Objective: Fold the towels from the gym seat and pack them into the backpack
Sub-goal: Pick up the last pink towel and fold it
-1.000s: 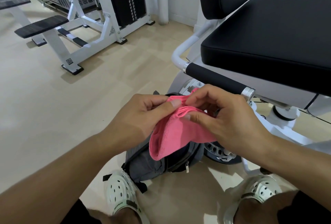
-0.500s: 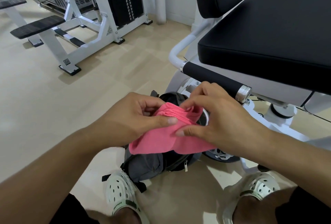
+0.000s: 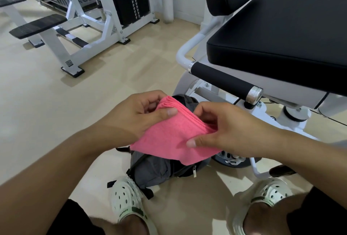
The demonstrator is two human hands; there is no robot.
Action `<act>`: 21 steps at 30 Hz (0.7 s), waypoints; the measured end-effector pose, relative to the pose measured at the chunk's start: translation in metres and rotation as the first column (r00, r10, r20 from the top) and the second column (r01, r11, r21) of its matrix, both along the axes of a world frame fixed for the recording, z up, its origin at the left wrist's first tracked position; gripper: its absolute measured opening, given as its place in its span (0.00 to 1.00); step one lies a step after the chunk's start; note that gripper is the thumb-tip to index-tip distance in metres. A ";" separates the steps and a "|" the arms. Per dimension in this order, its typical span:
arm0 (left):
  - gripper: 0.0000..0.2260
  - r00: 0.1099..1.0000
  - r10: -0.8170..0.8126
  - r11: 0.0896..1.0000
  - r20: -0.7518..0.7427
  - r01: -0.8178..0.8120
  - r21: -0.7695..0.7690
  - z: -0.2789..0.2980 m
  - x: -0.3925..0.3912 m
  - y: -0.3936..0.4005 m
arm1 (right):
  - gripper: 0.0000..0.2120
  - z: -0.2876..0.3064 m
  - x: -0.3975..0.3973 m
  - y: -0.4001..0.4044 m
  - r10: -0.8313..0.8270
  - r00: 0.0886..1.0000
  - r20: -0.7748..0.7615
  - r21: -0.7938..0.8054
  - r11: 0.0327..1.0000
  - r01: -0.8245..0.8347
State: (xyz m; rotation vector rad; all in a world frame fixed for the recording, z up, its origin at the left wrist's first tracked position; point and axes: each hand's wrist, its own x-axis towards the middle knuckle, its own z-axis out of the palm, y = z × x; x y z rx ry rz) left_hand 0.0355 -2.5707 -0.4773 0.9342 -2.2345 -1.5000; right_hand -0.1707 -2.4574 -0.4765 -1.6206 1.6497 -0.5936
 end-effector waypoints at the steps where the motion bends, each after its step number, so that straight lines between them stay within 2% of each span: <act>1: 0.13 1.000 -0.003 1.000 -0.010 0.003 0.018 0.000 -0.001 0.002 | 0.18 0.000 0.003 0.000 -0.002 0.998 0.061 0.001 1.000 0.002; 5: 0.15 1.000 0.012 0.999 -0.010 -0.011 0.035 0.001 -0.003 0.002 | 0.15 -0.001 0.005 0.000 -0.037 0.980 0.196 0.055 0.998 0.026; 8: 0.18 0.995 0.068 0.996 0.069 -0.073 0.060 0.001 -0.001 -0.003 | 0.13 -0.002 0.005 0.001 -0.109 0.912 0.395 0.132 0.989 0.061; 11: 0.27 0.958 0.231 0.958 0.168 -0.254 0.133 -0.003 0.006 -0.015 | 0.15 -0.005 0.009 0.002 -0.285 0.713 0.641 0.227 0.957 0.179; 13: 0.33 0.906 0.395 0.848 0.149 -0.423 0.321 -0.006 0.011 -0.023 | 0.18 -0.006 0.012 0.001 -0.352 0.579 0.736 0.245 0.935 0.257; 14: 0.37 0.889 0.434 0.779 0.147 -0.452 0.435 -0.007 0.013 -0.026 | 0.19 -0.006 0.012 0.000 -0.361 0.531 0.766 0.238 0.928 0.287; 16: 0.47 0.924 0.356 0.663 0.139 -0.355 0.660 -0.010 0.012 -0.025 | 0.19 -0.004 0.013 -0.002 -0.353 0.438 0.827 0.217 0.919 0.330; 18: 0.51 0.978 0.180 0.599 0.107 -0.196 0.777 -0.009 0.007 -0.015 | 0.18 -0.002 0.013 -0.003 -0.351 0.366 0.862 0.217 0.908 0.360; 19: 0.49 0.985 0.152 0.586 0.079 -0.154 0.795 -0.005 0.002 -0.008 | 0.18 -0.002 0.013 -0.004 -0.360 0.345 0.867 0.229 0.902 0.366; 21: 0.36 0.980 0.199 0.602 0.019 -0.137 0.787 0.000 -0.005 0.003 | 0.18 -0.005 0.014 -0.005 -0.392 0.338 0.856 0.260 0.891 0.373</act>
